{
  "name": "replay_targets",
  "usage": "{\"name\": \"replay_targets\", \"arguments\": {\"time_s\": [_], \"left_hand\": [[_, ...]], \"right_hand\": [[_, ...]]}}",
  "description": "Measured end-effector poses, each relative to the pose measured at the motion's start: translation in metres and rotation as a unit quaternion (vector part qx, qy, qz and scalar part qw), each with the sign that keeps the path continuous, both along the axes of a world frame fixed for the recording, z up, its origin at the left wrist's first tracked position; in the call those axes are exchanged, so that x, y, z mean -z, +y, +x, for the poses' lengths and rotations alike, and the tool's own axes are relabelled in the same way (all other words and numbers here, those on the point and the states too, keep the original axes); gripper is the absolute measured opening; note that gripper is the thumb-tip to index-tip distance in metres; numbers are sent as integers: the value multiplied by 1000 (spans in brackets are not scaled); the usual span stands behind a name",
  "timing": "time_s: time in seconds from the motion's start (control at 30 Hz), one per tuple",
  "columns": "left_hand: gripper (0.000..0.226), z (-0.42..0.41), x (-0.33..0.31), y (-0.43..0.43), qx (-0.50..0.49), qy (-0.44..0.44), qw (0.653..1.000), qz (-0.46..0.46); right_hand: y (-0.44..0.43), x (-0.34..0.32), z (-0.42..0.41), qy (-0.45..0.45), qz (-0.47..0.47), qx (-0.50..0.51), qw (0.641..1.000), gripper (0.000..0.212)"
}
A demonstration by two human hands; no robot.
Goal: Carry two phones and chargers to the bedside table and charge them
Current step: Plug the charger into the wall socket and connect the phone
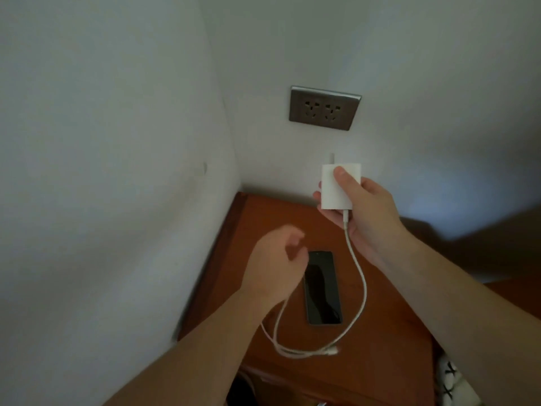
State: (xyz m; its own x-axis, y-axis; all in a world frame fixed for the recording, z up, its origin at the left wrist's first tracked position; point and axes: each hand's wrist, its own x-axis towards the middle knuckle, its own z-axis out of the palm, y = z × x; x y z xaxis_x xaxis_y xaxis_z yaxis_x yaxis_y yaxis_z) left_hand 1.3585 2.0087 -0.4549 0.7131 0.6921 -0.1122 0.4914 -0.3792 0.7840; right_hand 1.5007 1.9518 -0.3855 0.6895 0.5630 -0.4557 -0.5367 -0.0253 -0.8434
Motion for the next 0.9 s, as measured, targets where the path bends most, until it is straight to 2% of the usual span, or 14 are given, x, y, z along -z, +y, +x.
{"name": "replay_targets", "arguments": {"time_s": [0.1,0.17,0.27,0.37,0.47,0.53,0.57,0.67,0.73,0.8,0.9], "left_hand": [[18,27,-41,7,-37,-141,972,-182],[18,41,-60,9,-10,-177,947,-266],[30,49,-70,9,-13,-208,914,-347],[14,54,-71,10,-75,-231,918,-314],[3,59,-70,11,-101,-221,954,-179],[16,60,-70,10,-104,-212,967,-93],[20,61,-71,10,-105,-215,968,-80],[20,66,-84,11,-103,-250,946,-181],[27,74,-96,13,-102,-250,928,-256],[42,81,-107,16,-100,-210,921,-311],[51,84,-113,23,-81,-151,909,-379]], "right_hand": [[6,-4,-4,15,23,2,1000,27],[8,-9,-4,-3,8,-18,1000,32],[8,-14,2,-14,-6,-49,999,31],[8,-17,5,-37,-26,-83,996,30],[11,-17,3,-76,-41,-94,992,48],[14,-20,4,-72,-46,-72,994,57],[16,-24,5,-69,-46,-64,995,56],[21,-40,15,-65,-20,-64,996,45],[25,-51,22,-53,3,-75,996,45],[30,-57,27,-41,-7,-88,995,45],[36,-51,33,-44,-25,-93,994,34]]}}
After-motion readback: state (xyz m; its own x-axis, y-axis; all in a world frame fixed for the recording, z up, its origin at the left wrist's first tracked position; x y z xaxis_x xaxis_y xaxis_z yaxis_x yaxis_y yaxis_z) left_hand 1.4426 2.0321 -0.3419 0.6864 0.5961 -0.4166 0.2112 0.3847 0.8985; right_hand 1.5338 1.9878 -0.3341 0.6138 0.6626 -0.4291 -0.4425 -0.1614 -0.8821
